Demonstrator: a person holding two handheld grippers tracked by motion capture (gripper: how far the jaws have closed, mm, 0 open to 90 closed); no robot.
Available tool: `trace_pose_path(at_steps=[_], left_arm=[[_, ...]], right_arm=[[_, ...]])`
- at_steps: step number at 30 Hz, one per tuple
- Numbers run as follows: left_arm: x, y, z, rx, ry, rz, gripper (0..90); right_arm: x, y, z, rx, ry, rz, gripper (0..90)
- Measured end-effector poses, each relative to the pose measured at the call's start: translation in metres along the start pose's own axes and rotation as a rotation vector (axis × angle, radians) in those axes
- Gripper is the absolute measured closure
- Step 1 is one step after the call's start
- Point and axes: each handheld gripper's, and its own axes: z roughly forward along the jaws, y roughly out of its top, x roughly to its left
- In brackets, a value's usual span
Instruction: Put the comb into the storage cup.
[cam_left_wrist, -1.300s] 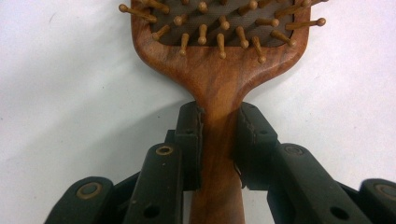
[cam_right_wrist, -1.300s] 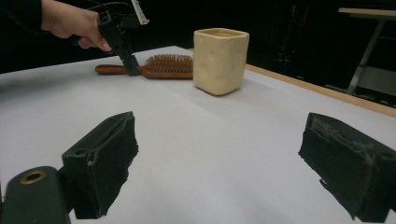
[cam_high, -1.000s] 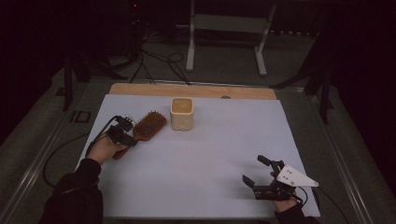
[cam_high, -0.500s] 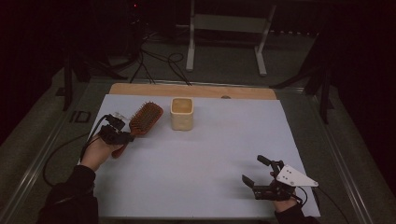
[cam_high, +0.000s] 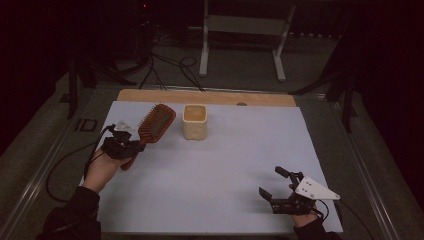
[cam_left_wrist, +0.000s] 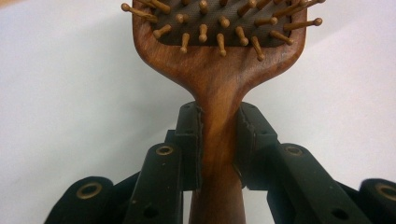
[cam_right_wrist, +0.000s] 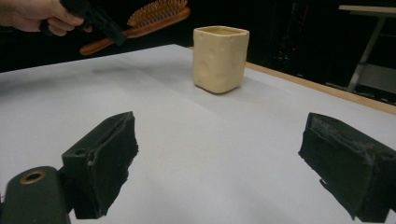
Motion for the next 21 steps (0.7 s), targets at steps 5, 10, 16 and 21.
trace_pose_path(at_steps=[5, 10, 16, 21], left_arm=[[-0.017, 0.004, -0.006, -0.034, 0.003, 0.030, 73.3], [-0.035, 0.009, -0.011, -0.074, -0.017, 0.051, 73.3], [-0.053, 0.007, -0.012, -0.109, -0.034, 0.069, 73.3], [-0.067, 0.004, -0.009, -0.123, -0.035, 0.083, 73.3]], right_arm=[[0.001, 0.000, 0.000, 0.003, -0.002, -0.004, 10.4], [0.003, 0.001, 0.001, 0.003, 0.005, -0.004, 10.4], [0.005, 0.007, 0.000, 0.013, 0.007, 0.008, 10.3], [0.004, 0.017, -0.004, 0.001, -0.040, 0.058, 10.3]])
